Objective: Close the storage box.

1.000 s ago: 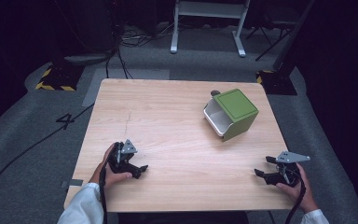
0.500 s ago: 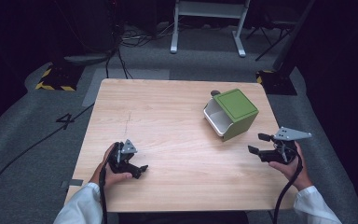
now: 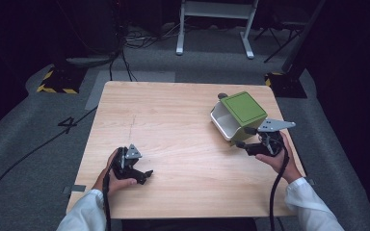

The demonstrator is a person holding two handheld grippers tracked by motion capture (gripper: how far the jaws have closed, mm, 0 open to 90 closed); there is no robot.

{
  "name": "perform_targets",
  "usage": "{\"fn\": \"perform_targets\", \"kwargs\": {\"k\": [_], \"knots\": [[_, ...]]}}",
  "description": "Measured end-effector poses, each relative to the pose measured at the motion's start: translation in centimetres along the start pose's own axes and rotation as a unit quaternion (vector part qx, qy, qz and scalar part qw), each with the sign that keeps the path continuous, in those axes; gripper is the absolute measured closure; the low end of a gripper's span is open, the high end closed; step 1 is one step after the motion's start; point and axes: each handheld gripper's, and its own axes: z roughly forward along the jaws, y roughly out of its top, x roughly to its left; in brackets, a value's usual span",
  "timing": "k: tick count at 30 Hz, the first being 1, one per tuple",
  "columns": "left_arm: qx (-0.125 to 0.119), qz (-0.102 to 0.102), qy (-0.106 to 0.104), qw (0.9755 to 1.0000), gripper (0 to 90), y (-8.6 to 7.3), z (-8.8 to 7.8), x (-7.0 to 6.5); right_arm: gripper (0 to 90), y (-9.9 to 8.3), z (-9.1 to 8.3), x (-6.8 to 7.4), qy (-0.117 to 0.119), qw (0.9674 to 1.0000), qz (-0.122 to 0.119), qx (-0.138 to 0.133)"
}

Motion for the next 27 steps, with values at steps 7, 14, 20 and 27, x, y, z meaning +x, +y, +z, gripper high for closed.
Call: {"fn": "perform_targets", "kwargs": {"k": [7,14,20,27], "knots": [[0.001,0.005,-0.002,1.0,0.3,0.1,0.0,0.1,33.3,1.4,3.5,1.5,0.007,0.9991,-0.027,0.031],[0.001,0.005,-0.002,1.0,0.3,0.1,0.0,0.1,32.5,2.3,6.3,1.8,-0.007,0.9973,-0.04,0.061],[0.001,0.005,-0.002,1.0,0.3,0.1,0.0,0.1,30.0,2.9,8.6,1.6,-0.029,0.9942,-0.038,0.096],[0.001,0.005,-0.002,1.0,0.3,0.1,0.0,0.1,28.3,3.6,10.2,1.7,-0.041,0.9913,-0.043,0.118]]}}
